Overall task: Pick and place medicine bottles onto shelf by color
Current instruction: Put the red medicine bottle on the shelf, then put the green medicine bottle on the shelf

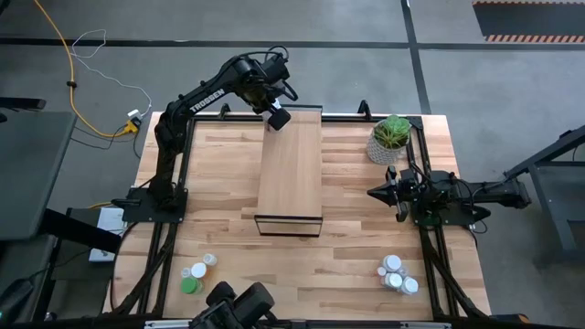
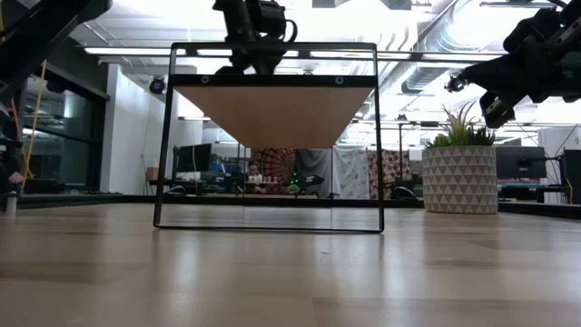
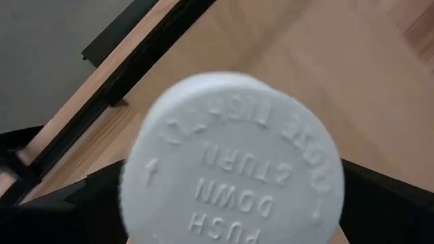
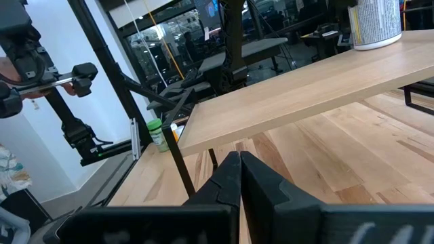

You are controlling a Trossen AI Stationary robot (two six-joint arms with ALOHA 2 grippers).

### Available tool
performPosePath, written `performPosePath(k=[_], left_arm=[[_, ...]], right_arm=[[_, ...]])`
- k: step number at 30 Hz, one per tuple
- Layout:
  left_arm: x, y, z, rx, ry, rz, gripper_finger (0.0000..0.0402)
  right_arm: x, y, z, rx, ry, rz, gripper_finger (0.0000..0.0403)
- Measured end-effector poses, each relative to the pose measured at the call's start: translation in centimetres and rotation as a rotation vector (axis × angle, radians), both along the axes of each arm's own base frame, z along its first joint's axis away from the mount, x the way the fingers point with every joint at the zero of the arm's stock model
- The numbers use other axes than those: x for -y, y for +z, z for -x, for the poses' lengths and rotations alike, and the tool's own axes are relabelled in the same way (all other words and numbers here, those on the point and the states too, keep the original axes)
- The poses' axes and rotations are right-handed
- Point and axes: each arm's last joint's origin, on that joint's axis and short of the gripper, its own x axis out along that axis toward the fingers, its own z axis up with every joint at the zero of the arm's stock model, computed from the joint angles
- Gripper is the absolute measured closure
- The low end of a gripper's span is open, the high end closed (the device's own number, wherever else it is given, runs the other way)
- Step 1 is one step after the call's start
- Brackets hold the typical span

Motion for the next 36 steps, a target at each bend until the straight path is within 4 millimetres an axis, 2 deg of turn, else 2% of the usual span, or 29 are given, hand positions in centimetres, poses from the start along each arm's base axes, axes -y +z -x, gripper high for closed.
performPosePath(k=[13, 18, 22, 26, 29, 36], left_arm=[[-0.3, 0.3, -0.1, 0.071, 0.037, 0.018, 0.0002], [-0.4, 1.4, 0.9, 0.096, 0.064, 0.003, 0.0002], [0.4, 3.3, 2.2, 0.136, 0.069, -0.033, 0.0002], [1.9, 6.0, 3.8, 0.194, 0.068, -0.092, 0.0002], [3.8, 8.5, 4.9, 0.269, 0.050, -0.158, 0.0002], [11.1, 13.9, 6.0, 0.452, -0.061, -0.374, 0.0002]], right_arm=[[0.0, 0.0, 0.0, 0.000, 0.000, 0.000, 0.0402], [0.0, 0.0, 0.0, 0.000, 0.000, 0.000, 0.0402], [0.0, 0.0, 0.0, 0.000, 0.000, 0.000, 0.0402], [0.0, 0.0, 0.0, 0.000, 0.000, 0.000, 0.0402], [0.0, 0.0, 0.0, 0.000, 0.000, 0.000, 0.0402], [0.0, 0.0, 0.0, 0.000, 0.000, 0.000, 0.0402]])
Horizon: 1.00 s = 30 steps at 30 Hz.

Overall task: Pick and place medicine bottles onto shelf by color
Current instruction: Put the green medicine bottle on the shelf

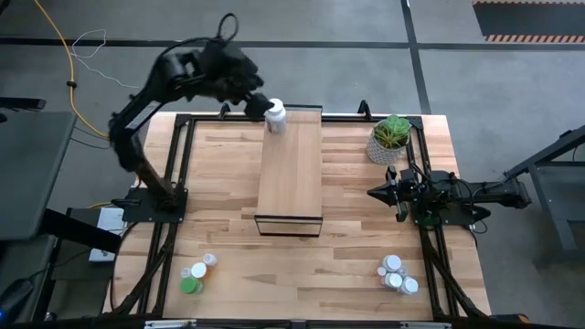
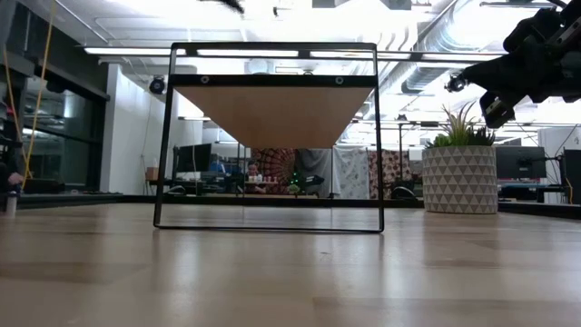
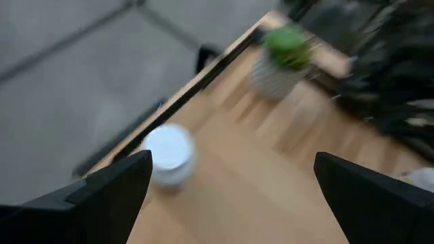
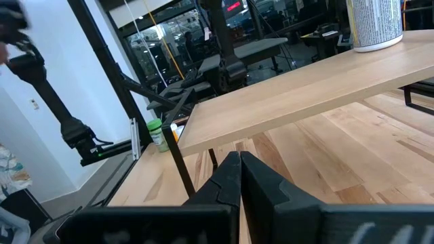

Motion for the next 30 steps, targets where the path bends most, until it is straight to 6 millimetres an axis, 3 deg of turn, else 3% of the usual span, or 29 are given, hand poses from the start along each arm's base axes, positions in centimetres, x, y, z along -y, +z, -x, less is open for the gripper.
performPosePath(k=[5, 10, 15, 19, 24, 30], left_arm=[[5.7, 2.3, -0.5, 0.094, -0.144, -0.150, 0.0002], [9.5, 1.8, -1.7, 0.040, -0.155, -0.266, 0.0002], [11.3, -1.2, -2.6, 0.087, -0.197, -0.259, 0.0002], [12.4, -4.5, -2.1, 0.277, -0.261, -0.213, 0.0002], [13.4, -9.0, 0.4, 0.516, -0.384, -0.171, 0.0002], [13.5, -12.9, 4.5, 0.671, -0.347, -0.128, 0.0002]], right_arm=[[0.0, 0.0, 0.0, 0.000, 0.000, 0.000, 0.0402], [0.0, 0.0, 0.0, 0.000, 0.000, 0.000, 0.0402], [0.0, 0.0, 0.0, 0.000, 0.000, 0.000, 0.0402], [0.0, 0.0, 0.0, 0.000, 0.000, 0.000, 0.0402], [0.0, 0.0, 0.0, 0.000, 0.000, 0.000, 0.0402], [0.0, 0.0, 0.0, 0.000, 0.000, 0.000, 0.0402]])
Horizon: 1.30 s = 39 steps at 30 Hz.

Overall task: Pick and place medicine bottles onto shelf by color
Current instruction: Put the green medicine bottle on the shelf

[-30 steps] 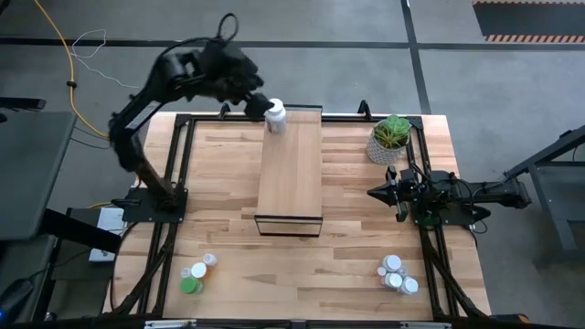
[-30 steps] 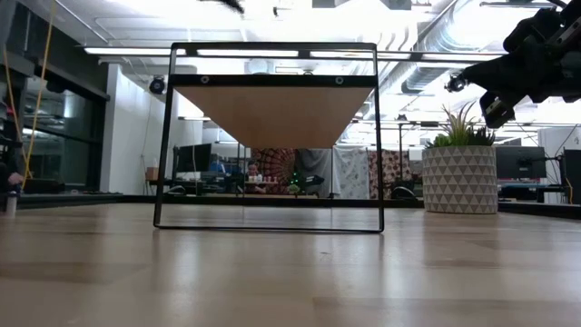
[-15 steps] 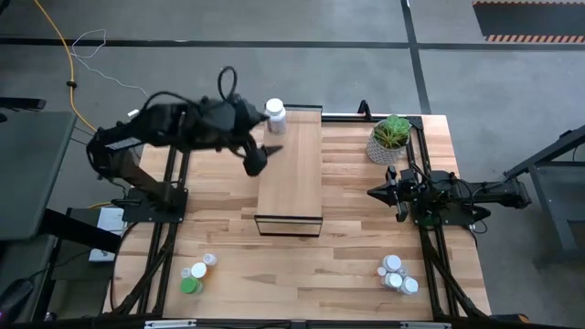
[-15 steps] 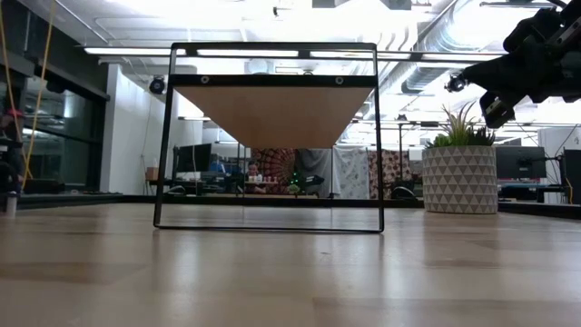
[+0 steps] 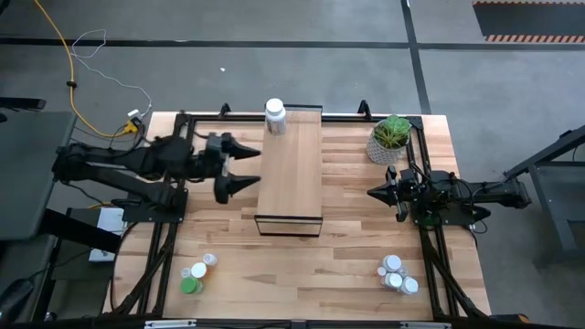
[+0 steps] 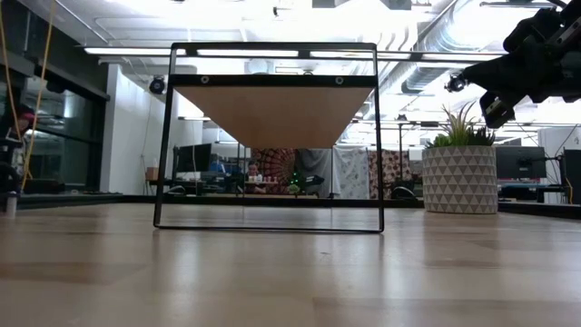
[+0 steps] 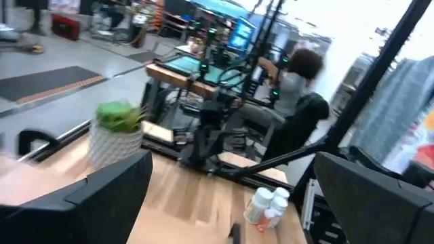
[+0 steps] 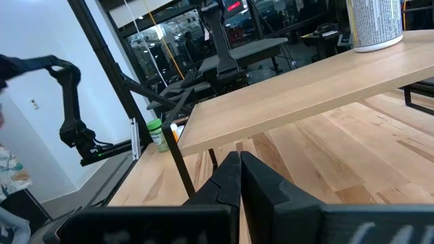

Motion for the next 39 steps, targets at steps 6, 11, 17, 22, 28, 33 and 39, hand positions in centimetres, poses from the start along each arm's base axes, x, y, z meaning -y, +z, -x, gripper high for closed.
performPosePath(k=[6, 11, 17, 22, 28, 33, 39], left_arm=[[-0.1, -3.0, 2.9, -0.001, 0.054, 0.105, 0.0002], [0.0, -4.5, 3.4, -0.020, 0.023, 0.162, 0.0002], [0.0, -5.3, 3.0, -0.054, 0.029, 0.185, 0.0002], [0.1, -5.3, 3.0, -0.053, 0.005, 0.197, 0.0002], [0.1, -5.2, 3.1, -0.046, 0.002, 0.197, 0.0002], [0.1, -5.2, 3.1, -0.048, 0.002, 0.197, 0.0002], [0.1, -5.2, 3.1, -0.064, -0.003, 0.123, 0.0002]], right_arm=[[0.0, 0.1, 0.0, 0.012, 0.001, -0.030, 0.0402], [0.1, 1.6, 0.2, 0.166, -0.013, -0.277, 0.0402], [0.6, 3.1, 0.6, 0.357, -0.119, -0.421, 0.0402], [0.9, 3.7, 0.9, 0.419, -0.217, -0.433, 0.0402], [0.7, 7.9, 1.3, 0.449, -0.150, -0.297, 0.0402], [0.2, 11.8, -0.4, 0.279, -0.054, -0.124, 0.0402], [-0.3, 14.6, -3.5, 0.052, 0.040, -0.023, 0.0402]])
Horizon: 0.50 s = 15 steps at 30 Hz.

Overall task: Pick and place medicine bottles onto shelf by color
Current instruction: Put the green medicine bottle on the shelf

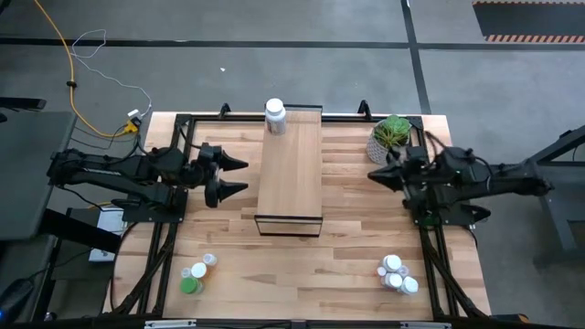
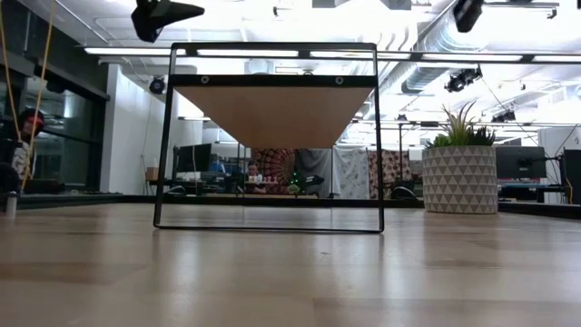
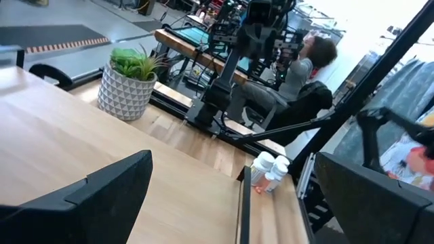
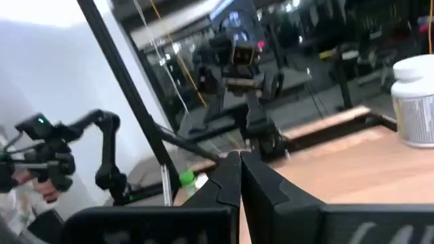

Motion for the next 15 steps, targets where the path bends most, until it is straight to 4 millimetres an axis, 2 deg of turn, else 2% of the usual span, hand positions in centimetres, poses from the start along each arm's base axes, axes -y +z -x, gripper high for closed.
performPosePath(k=[6, 9, 12, 15], left_arm=[[0.1, -0.1, 0.0, -0.008, -0.029, -0.012, 0.0003], [0.2, -0.1, 0.0, -0.019, -0.058, -0.046, 0.0018], [0.3, -0.2, 0.0, -0.038, -0.059, -0.106, 0.0065], [0.3, -0.2, 0.0, -0.051, -0.017, -0.165, 0.0146]], right_arm=[[-0.1, 1.4, -2.5, -0.096, -0.013, 0.008, 0.0402], [-0.1, 1.5, -3.3, -0.122, -0.012, 0.010, 0.0402], [-0.1, 1.4, -3.6, -0.143, -0.012, 0.000, 0.0402], [-0.1, 1.7, -3.7, -0.139, -0.012, -0.056, 0.0402]])
